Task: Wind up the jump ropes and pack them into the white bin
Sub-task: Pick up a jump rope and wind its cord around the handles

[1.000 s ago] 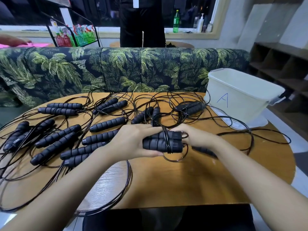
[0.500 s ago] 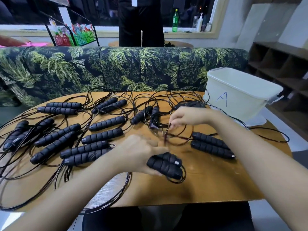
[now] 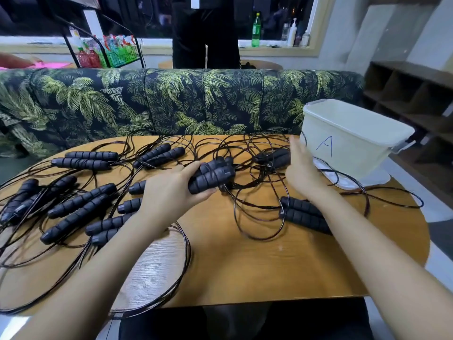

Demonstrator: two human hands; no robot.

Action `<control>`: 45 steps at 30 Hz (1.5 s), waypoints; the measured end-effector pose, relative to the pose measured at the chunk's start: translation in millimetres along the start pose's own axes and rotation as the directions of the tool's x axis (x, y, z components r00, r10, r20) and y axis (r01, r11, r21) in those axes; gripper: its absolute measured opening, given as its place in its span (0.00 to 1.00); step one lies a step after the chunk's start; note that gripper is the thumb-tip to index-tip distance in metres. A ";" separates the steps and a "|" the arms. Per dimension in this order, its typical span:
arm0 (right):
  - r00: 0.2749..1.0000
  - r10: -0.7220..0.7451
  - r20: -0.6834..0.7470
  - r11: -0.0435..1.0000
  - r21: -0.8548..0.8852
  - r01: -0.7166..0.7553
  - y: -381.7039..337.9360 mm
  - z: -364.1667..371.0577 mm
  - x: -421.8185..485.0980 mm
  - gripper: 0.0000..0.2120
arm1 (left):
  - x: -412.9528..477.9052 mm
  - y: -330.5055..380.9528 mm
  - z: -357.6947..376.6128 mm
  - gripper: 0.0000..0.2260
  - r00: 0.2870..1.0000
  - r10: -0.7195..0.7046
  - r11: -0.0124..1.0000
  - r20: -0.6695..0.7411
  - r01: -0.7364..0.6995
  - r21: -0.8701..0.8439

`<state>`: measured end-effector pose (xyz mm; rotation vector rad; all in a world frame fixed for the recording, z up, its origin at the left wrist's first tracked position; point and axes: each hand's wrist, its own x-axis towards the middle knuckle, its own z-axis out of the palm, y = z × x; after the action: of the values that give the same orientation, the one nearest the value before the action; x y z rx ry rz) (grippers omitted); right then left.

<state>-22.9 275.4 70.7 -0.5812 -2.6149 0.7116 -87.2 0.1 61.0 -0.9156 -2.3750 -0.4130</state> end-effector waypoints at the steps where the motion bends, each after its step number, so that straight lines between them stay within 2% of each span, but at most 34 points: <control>1: 0.977 -0.079 -0.199 0.990 0.096 0.100 -8.9 -5.9 -6.2 0.36 | 2.7 -0.8 0.3 0.28 1.000 0.004 1.000 -0.019 -0.004 0.009; 2: 0.916 -0.168 -0.364 0.964 0.132 0.230 -19.1 -11.7 -14.5 0.35 | 4.7 -0.8 1.2 0.27 1.000 0.010 1.000 -0.024 -0.010 0.014; 3: 0.847 -0.281 -0.451 0.922 0.118 0.368 -27.9 -14.9 -20.7 0.32 | 6.3 0.2 2.0 0.27 1.000 0.018 1.000 -0.019 -0.017 0.022; 4: 0.802 -0.407 -0.437 0.873 0.073 0.482 -37.4 -17.3 -26.9 0.27 | 7.6 1.7 2.6 0.27 0.999 0.031 0.999 -0.017 -0.030 0.025; 5: 0.795 -0.508 -0.331 0.836 0.033 0.548 -44.9 -15.4 -32.2 0.23 | 9.2 3.7 2.7 0.27 0.999 0.047 0.999 -0.024 -0.047 0.024; 6: 0.822 -0.548 -0.157 0.834 -0.023 0.552 -49.3 -11.7 -35.2 0.25 | 11.2 6.0 1.5 0.28 0.997 0.062 0.998 -0.038 -0.062 0.013; 7: 0.850 -0.527 0.012 0.846 -0.082 0.526 -51.1 -6.5 -36.9 0.30 | 12.9 9.1 -1.7 0.27 0.997 0.059 0.998 -0.054 -0.060 -0.003; 8: 0.870 -0.480 0.110 0.863 -0.119 0.491 -48.4 0.1 -37.6 0.32 | 13.9 12.0 -4.9 0.27 0.998 0.033 0.999 -0.061 -0.034 -0.030; 9: 0.891 -0.436 0.129 0.887 -0.105 0.450 -46.1 6.3 -39.3 0.29 | 14.2 15.1 -8.1 0.27 0.999 -0.015 0.998 -0.051 0.012 -0.060; 10: 0.907 -0.411 0.095 0.910 -0.018 0.414 -45.1 11.1 -41.7 0.24 | 13.2 17.6 -10.0 0.27 0.996 -0.080 0.992 -0.031 0.076 -0.105; 12: 0.937 -0.348 0.014 0.894 0.305 0.328 -44.7 16.9 -46.0 0.14 | 9.2 22.7 -9.7 0.26 0.971 -0.235 0.928 0.040 0.236 -0.289; 13: 0.954 -0.294 0.051 0.846 0.479 0.235 -44.1 18.3 -48.1 0.13 | 9.8 25.6 -12.1 0.23 0.944 -0.315 0.831 0.095 0.323 -0.452; 15: 0.936 -0.242 0.254 0.713 0.701 -0.006 -40.4 23.5 -57.0 0.15 | 14.7 29.1 -17.8 0.17 0.871 -0.423 0.463 0.249 0.444 -0.767; 16: 0.895 -0.251 0.369 0.664 0.739 -0.119 -39.3 27.3 -64.1 0.15 | 16.5 31.6 -21.3 0.14 0.849 -0.421 0.320 0.319 0.468 -0.824; 17: 0.841 -0.275 0.465 0.634 0.746 -0.205 -39.3 32.9 -71.4 0.15 | 17.2 34.6 -22.9 0.12 0.852 -0.380 0.280 0.359 0.476 -0.833; 18: 0.795 -0.300 0.526 0.614 0.745 -0.261 -40.0 39.1 -77.3 0.14 | 17.1 40.5 -23.5 0.10 0.866 -0.312 0.284 0.390 0.477 -0.832; 20: 0.763 -0.320 0.562 0.589 0.749 -0.305 -44.3 47.6 -82.2 0.14 | 14.3 51.5 -19.7 0.11 0.868 -0.188 0.281 0.460 0.496 -0.822; 22: 0.759 -0.328 0.562 0.572 0.758 -0.314 -47.9 47.6 -79.2 0.14 | 12.6 55.7 -14.2 0.20 0.844 -0.088 0.190 0.530 0.536 -0.822; 24: 0.734 -0.366 0.572 0.621 0.737 -0.265 -45.4 43.7 -71.6 0.15 | 12.2 54.4 -15.7 0.27 0.822 -0.010 0.122 0.569 0.566 -0.815; 26: 0.682 -0.406 0.608 0.730 0.665 -0.159 -38.4 35.5 -59.9 0.15 | 10.9 50.4 -19.0 0.21 0.828 0.024 0.163 0.560 0.549 -0.820; 27: 0.661 -0.412 0.627 0.785 0.612 -0.092 -34.3 29.6 -52.3 0.15 | 10.0 46.6 -21.2 0.17 0.841 0.044 0.217 0.539 0.519 -0.827; 28: 0.647 -0.409 0.643 0.825 0.564 -0.038 -29.5 22.7 -44.2 0.16 | 9.7 42.2 -23.3 0.15 0.860 0.065 0.309 0.506 0.465 -0.830; 29: 0.644 -0.399 0.653 0.849 0.528 -0.010 -24.4 15.3 -36.0 0.16 | 9.7 35.3 -24.0 0.16 0.881 0.093 0.459 0.464 0.375 -0.805; 31: 0.656 -0.365 0.660 0.880 0.475 0.012 -15.5 1.6 -19.7 0.15 | 7.0 22.5 -24.2 0.24 0.886 0.139 0.824 0.442 0.144 -0.548; 32: 0.664 -0.354 0.659 0.894 0.447 0.034 -13.8 -4.1 -12.3 0.15 | 4.8 19.2 -23.5 0.28 0.885 0.154 0.934 0.439 0.015 -0.358; 33: 0.671 -0.348 0.655 0.907 0.417 0.064 -14.2 -8.3 -4.9 0.15 | 2.9 18.7 -20.2 0.29 0.896 0.176 0.976 0.407 -0.103 -0.194; 35: 0.680 -0.350 0.644 0.919 0.376 0.117 -21.4 -15.3 5.5 0.15 | 2.2 25.6 -11.3 0.28 0.917 0.254 0.966 0.307 -0.258 -0.029; 37: 0.700 -0.356 0.619 0.923 0.352 0.157 -31.7 -19.1 7.7 0.15 | 5.9 31.3 -4.8 0.26 0.933 0.257 0.961 0.254 -0.274 0.033; 40: 0.760 -0.368 0.535 0.923 0.311 0.228 -38.8 -17.2 -3.1 0.15 | 14.5 27.6 -2.2 0.24 0.967 0.092 0.989 0.238 -0.116 0.087; 43: 0.858 -0.377 0.349 0.924 0.208 0.322 -35.4 -8.6 -22.3 0.14 | 17.7 22.3 4.3 0.24 0.979 -0.041 0.997 0.200 0.028 0.069; 45: 0.881 -0.396 0.259 0.917 0.159 0.365 -33.6 2.4 -40.4 0.14 | 19.0 19.1 10.1 0.25 0.976 -0.118 0.992 0.180 0.109 0.061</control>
<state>0.5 228.8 77.5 0.0851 -2.8064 0.8456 -89.6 28.4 65.8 -0.8285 -2.6028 -0.3224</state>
